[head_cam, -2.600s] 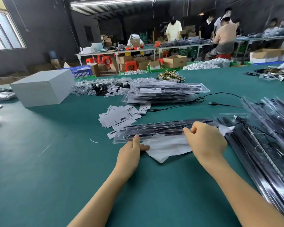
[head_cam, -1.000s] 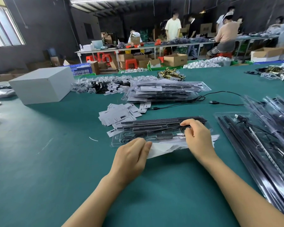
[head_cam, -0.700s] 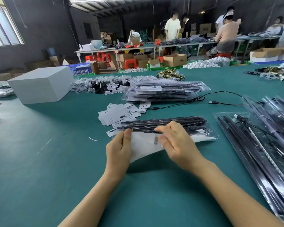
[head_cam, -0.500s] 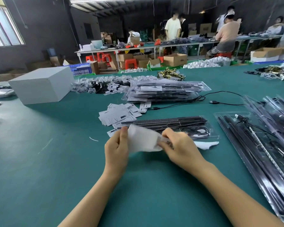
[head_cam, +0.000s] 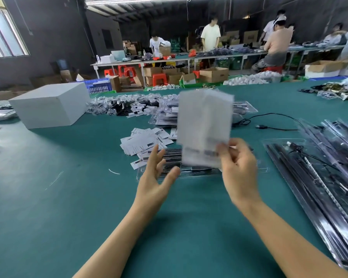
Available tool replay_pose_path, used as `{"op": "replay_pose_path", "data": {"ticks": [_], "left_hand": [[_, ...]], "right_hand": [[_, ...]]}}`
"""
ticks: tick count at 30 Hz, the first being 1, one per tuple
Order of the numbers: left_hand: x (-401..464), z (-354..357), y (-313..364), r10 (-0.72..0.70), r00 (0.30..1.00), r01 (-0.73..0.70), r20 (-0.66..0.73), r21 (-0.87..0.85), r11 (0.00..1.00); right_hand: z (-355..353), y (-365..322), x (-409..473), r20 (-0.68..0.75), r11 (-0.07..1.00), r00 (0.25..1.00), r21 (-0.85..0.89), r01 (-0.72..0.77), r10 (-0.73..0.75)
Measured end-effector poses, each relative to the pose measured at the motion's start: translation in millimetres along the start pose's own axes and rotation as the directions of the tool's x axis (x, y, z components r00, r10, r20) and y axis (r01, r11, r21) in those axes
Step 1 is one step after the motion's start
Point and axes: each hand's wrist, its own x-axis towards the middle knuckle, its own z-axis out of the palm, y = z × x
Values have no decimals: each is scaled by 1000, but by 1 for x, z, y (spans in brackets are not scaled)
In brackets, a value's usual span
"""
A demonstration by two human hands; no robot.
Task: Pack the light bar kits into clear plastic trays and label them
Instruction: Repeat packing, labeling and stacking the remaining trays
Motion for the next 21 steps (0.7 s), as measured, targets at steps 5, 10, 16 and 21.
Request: {"op": "replay_pose_path", "data": {"ticks": [5,10,16,21], "left_hand": [[-3,3,-5,-9,991,3,135,42,999],[2,-2,-3,-131,991,131,30,-6,991],[2,-7,-1,-280,953,294,113,-143,945],[3,-3,-6,-280,959,283,42,-104,953]], "right_hand": [[6,25,-8,191,954,934,-71,-293,301],[3,38,-6,228,904,875,-98,-415,427],[6,39,-8,253,906,871,-75,-417,421],[5,35,-8,230,915,887,-45,-402,401]]}}
